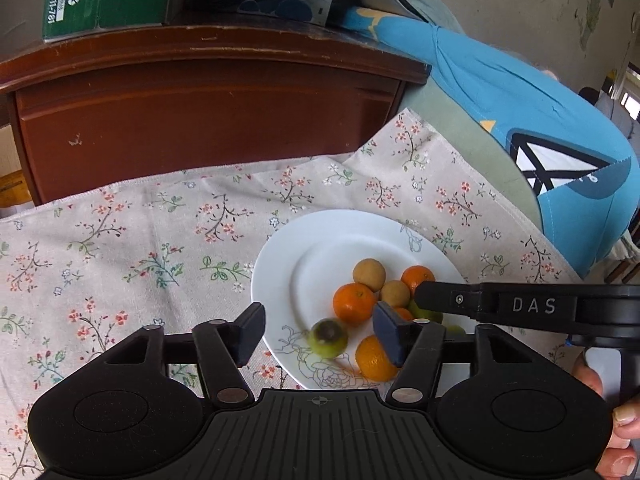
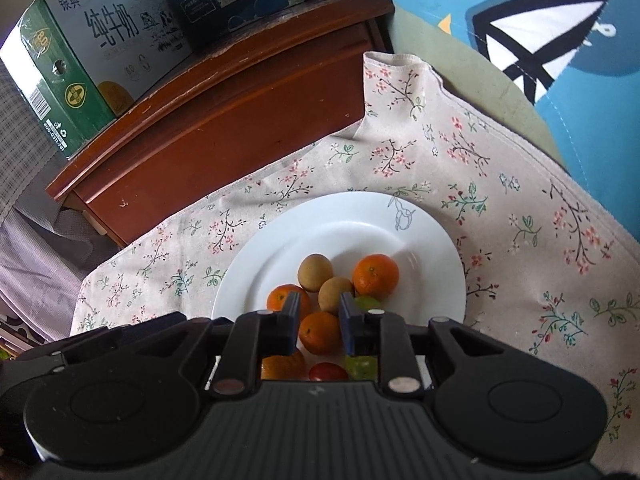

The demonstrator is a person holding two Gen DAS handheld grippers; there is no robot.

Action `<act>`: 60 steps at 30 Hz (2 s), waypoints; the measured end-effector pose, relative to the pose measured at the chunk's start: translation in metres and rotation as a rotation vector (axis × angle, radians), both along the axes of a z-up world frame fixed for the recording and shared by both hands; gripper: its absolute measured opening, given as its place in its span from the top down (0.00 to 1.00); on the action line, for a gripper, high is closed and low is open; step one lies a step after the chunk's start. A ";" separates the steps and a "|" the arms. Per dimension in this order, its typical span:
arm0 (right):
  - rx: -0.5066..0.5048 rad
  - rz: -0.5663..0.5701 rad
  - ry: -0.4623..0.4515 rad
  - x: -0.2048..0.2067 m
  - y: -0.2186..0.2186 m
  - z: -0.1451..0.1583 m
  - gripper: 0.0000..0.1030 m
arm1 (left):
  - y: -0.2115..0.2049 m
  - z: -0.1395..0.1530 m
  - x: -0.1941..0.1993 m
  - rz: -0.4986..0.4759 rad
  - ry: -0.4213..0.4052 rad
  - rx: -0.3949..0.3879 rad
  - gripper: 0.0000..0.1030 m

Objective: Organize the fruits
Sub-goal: 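Carry the green fruit and cherry tomato onto the plate and open both tools, then move the left tool toward the last tangerine while the right tool approaches a brown kiwi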

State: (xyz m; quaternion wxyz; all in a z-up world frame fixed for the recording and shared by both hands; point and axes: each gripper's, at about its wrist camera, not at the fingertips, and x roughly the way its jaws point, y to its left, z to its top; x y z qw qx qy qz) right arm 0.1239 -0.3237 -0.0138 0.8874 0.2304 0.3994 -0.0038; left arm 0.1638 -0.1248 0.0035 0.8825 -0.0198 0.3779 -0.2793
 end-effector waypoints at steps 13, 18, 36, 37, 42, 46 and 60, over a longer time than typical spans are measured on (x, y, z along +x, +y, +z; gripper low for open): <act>-0.048 0.093 -0.039 -0.017 0.026 0.010 0.69 | 0.046 0.042 -0.011 0.087 -0.061 0.118 0.25; -0.065 0.135 -0.048 -0.031 0.045 0.014 0.67 | 0.065 0.045 -0.022 0.101 -0.056 0.154 0.23; -0.059 0.361 -0.023 -0.050 0.129 -0.003 0.61 | 0.119 0.012 -0.011 0.226 0.014 0.232 0.19; -0.057 0.366 -0.022 -0.050 0.131 -0.005 0.61 | 0.119 0.010 -0.011 0.229 0.012 0.239 0.19; -0.071 0.392 -0.030 -0.049 0.137 -0.011 0.61 | 0.119 0.001 -0.006 0.244 0.043 0.248 0.19; -0.067 0.391 -0.022 -0.046 0.138 -0.015 0.61 | 0.117 -0.005 -0.002 0.243 0.066 0.262 0.19; -0.098 0.394 -0.020 -0.036 0.142 -0.029 0.61 | 0.107 -0.025 0.010 0.212 0.092 0.290 0.19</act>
